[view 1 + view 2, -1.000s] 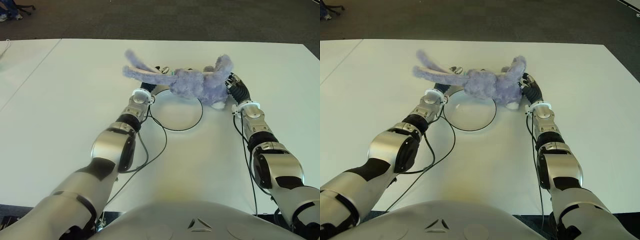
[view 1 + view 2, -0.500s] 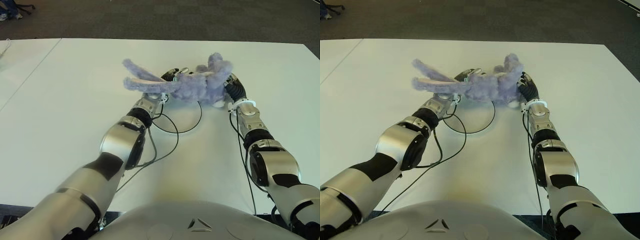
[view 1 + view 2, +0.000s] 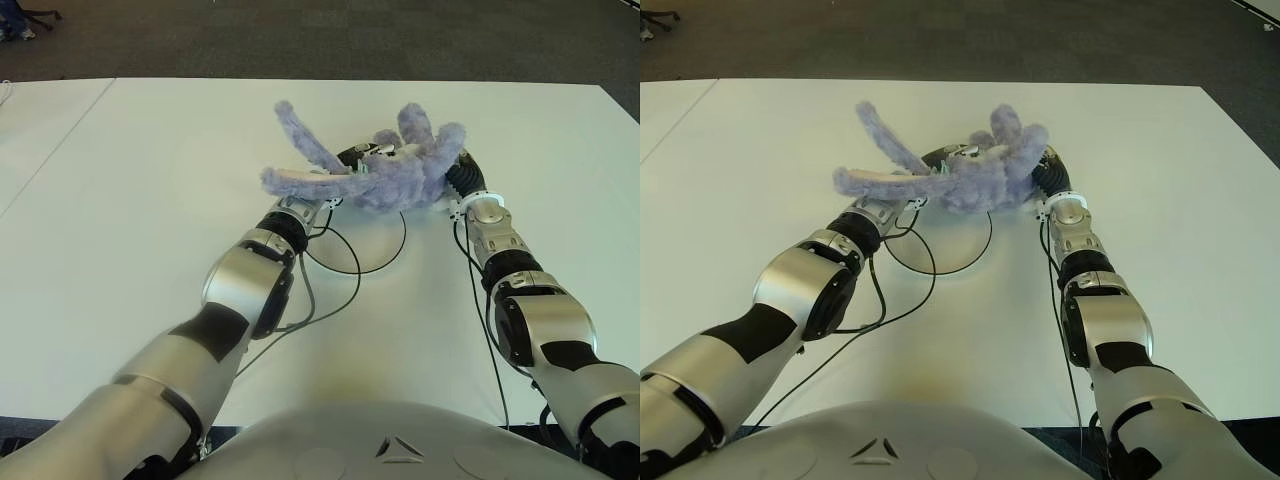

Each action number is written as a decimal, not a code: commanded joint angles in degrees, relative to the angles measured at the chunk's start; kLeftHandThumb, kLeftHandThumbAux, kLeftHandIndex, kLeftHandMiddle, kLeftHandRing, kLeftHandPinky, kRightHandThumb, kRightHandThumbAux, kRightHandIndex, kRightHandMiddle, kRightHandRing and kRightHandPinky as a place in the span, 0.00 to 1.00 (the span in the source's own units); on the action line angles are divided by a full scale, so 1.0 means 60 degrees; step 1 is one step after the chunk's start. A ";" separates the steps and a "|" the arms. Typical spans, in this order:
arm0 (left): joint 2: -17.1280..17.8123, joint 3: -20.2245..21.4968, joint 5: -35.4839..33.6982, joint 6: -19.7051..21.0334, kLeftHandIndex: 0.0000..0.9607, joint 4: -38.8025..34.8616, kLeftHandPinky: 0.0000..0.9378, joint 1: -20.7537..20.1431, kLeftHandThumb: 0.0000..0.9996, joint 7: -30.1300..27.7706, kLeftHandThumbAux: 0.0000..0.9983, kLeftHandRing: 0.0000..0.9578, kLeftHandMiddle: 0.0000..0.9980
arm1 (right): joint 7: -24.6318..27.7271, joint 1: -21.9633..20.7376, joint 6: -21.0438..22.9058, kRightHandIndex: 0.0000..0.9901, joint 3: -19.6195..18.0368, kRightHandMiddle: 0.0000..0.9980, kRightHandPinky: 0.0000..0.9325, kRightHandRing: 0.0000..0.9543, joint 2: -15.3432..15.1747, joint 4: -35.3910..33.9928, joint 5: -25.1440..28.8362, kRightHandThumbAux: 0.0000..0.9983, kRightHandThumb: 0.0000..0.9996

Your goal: Put the doll into the plate.

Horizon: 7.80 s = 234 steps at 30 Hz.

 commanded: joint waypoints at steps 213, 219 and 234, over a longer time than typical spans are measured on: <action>0.1709 -0.2856 0.0081 0.2631 0.00 -0.8116 0.00 0.4861 0.00 -0.1208 0.50 0.00 0.00 | 0.1057 0.5600 0.1610 0.00 -0.0093 0.00 0.12 0.00 0.1334 -0.8119 0.0713 0.50 0.25; 0.1558 -0.3471 0.1150 0.0407 0.00 -0.6384 0.06 0.5104 0.19 0.0391 0.42 0.02 0.00 | 0.1188 0.5628 0.0932 0.00 0.0224 0.08 0.35 0.23 0.1157 -0.7620 0.0299 0.53 0.24; 0.2319 -0.4900 0.3607 -0.4015 0.00 -0.2681 0.39 0.3272 0.62 0.2887 0.27 0.15 0.00 | -0.0082 0.4234 -0.3072 0.24 0.1960 0.50 0.64 0.55 -0.1189 -0.4514 -0.3411 0.49 0.55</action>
